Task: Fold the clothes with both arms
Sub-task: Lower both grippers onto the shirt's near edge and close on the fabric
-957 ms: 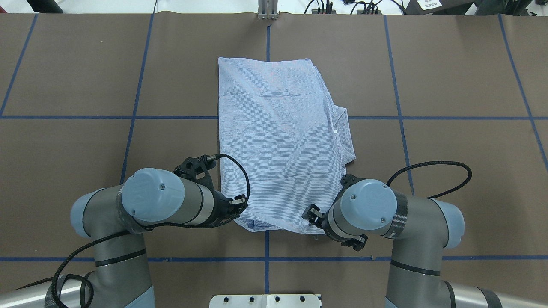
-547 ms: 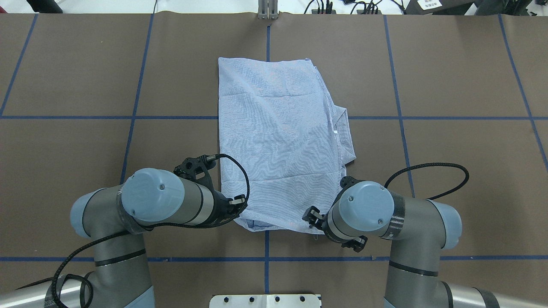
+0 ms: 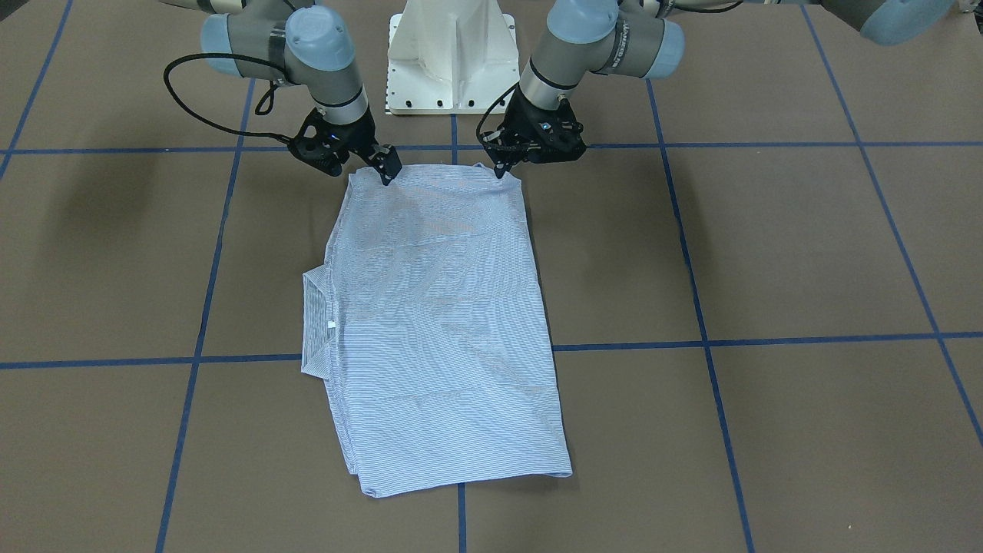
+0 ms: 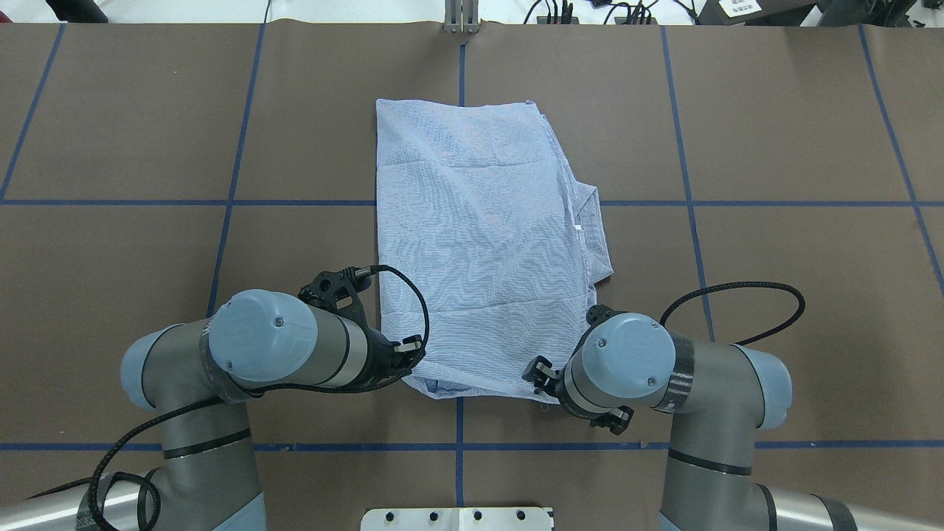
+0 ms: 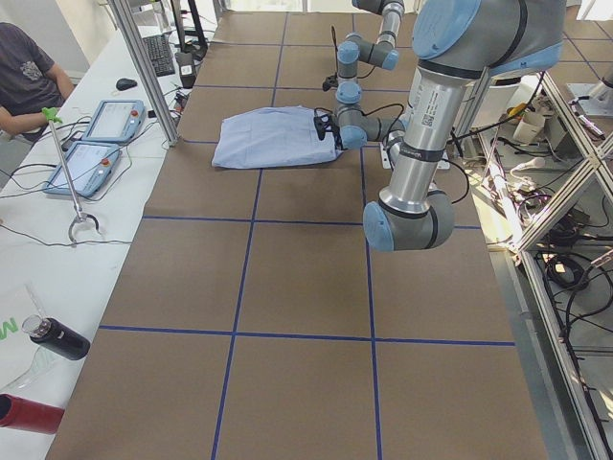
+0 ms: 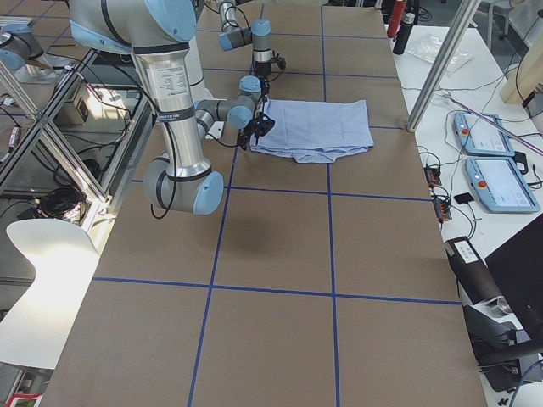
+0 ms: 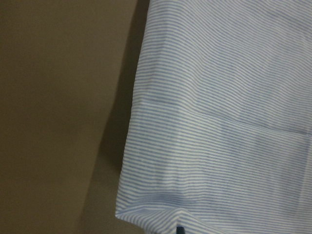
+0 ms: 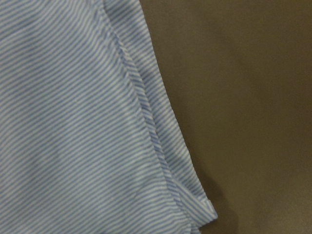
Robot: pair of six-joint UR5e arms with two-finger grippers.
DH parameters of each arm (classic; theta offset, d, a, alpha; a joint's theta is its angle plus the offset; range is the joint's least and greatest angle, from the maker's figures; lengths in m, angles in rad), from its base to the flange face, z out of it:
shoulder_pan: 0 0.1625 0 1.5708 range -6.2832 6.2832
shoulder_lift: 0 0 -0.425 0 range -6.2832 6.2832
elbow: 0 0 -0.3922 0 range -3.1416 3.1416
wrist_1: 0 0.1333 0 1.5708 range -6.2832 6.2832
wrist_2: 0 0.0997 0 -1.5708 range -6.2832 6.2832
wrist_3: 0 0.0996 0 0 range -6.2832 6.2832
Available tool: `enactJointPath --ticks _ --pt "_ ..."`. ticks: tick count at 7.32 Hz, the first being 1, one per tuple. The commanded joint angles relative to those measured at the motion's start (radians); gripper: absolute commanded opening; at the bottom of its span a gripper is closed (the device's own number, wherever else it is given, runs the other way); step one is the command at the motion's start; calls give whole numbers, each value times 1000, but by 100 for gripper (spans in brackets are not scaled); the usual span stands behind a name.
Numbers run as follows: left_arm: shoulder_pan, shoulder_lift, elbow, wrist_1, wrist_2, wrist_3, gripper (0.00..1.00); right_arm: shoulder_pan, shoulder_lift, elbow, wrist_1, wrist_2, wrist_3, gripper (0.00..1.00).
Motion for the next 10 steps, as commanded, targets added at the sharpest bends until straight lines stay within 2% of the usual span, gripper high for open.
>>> enactJointPath --ticks 1,3,4,5,8,10 --pt "-1 1 1 2 0 0 0 2 2 -1 0 0 0 83" --pt "-1 -1 -1 21 0 0 0 3 3 1 2 0 0 56" --pt "-1 -1 1 21 0 0 0 9 3 1 5 2 -2 52" --pt "-1 -1 1 23 0 0 0 12 15 1 0 2 -2 41" --pt "-1 -1 1 23 0 0 0 35 26 1 0 6 -3 1" --pt "-1 -1 1 23 0 0 0 51 34 1 -3 8 -2 0"
